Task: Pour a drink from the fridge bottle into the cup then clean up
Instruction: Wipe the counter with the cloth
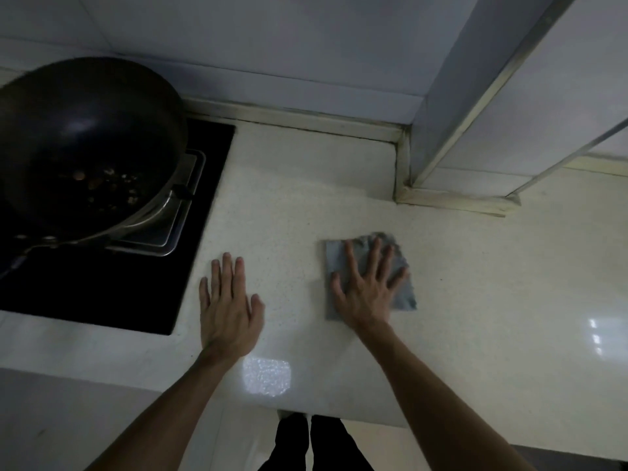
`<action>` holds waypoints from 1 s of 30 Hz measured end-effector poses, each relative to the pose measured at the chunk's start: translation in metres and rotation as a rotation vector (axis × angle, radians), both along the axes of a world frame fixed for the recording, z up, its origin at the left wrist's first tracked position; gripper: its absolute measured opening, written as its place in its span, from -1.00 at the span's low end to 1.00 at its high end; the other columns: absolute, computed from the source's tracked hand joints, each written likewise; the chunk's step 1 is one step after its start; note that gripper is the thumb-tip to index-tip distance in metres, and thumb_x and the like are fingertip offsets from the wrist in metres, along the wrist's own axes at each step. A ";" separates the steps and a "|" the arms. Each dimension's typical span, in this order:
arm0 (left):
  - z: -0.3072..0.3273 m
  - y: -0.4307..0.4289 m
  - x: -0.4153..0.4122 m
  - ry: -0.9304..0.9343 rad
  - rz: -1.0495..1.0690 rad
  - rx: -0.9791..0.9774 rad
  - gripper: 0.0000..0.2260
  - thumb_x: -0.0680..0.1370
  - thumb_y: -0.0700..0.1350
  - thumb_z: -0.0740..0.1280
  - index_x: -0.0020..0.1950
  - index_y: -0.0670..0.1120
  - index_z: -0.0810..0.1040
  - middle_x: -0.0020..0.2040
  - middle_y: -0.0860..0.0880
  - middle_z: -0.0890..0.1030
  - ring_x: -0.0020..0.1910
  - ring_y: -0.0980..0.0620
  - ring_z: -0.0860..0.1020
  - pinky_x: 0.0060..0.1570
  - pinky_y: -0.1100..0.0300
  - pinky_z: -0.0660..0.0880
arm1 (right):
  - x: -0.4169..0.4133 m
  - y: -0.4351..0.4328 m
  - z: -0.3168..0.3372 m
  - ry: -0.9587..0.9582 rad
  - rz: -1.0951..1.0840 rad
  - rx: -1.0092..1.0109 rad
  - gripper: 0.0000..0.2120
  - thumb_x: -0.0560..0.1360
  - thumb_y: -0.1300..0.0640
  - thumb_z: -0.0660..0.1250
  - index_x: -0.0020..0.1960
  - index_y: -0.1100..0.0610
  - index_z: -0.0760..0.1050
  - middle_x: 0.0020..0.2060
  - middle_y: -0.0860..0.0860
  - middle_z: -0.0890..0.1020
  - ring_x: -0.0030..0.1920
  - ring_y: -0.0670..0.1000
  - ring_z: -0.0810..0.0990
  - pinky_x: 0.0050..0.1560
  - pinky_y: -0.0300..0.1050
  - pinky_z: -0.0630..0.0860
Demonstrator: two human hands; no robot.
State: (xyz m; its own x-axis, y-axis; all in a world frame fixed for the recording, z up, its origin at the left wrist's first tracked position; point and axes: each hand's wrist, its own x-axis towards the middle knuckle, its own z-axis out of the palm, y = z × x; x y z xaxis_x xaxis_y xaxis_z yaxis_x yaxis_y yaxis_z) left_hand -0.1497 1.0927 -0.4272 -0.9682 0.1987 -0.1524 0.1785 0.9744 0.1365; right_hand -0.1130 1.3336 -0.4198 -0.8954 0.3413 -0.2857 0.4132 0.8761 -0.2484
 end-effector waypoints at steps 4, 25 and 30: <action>0.001 -0.001 0.001 0.003 -0.010 0.001 -0.32 0.54 0.11 -0.04 0.61 -0.13 -0.05 0.61 -0.16 -0.08 0.60 -0.10 -0.13 0.55 -0.11 -0.07 | -0.027 -0.069 0.003 -0.015 0.203 0.033 -0.28 0.54 -0.38 -0.17 0.55 -0.12 -0.38 0.50 0.17 -0.44 0.49 0.27 -0.45 0.38 0.47 -0.35; -0.001 -0.004 0.001 -0.005 -0.015 0.002 -0.34 0.53 0.08 -0.06 0.61 -0.13 -0.04 0.61 -0.15 -0.06 0.59 -0.11 -0.10 0.54 -0.10 -0.09 | 0.028 0.054 -0.001 0.025 0.037 0.031 -0.28 0.47 -0.44 -0.27 0.54 -0.22 -0.37 0.55 0.06 -0.38 0.53 0.14 -0.42 0.46 0.37 -0.31; 0.003 -0.002 0.000 -0.043 -0.007 0.001 -0.33 0.53 0.09 -0.07 0.60 -0.15 -0.02 0.61 -0.16 -0.05 0.59 -0.13 -0.09 0.53 -0.10 -0.09 | 0.025 0.053 0.005 -0.039 0.060 0.038 -0.21 0.39 -0.48 -0.42 0.54 -0.18 -0.39 0.53 0.09 -0.41 0.51 0.16 -0.45 0.42 0.35 -0.42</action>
State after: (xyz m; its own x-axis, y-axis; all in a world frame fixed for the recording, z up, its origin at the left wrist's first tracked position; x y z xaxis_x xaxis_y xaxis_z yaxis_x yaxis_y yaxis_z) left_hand -0.1497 1.0903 -0.4240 -0.9593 0.2056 -0.1935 0.1794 0.9731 0.1448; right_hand -0.0878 1.3863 -0.4151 -0.9030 0.2987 -0.3089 0.3686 0.9079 -0.1995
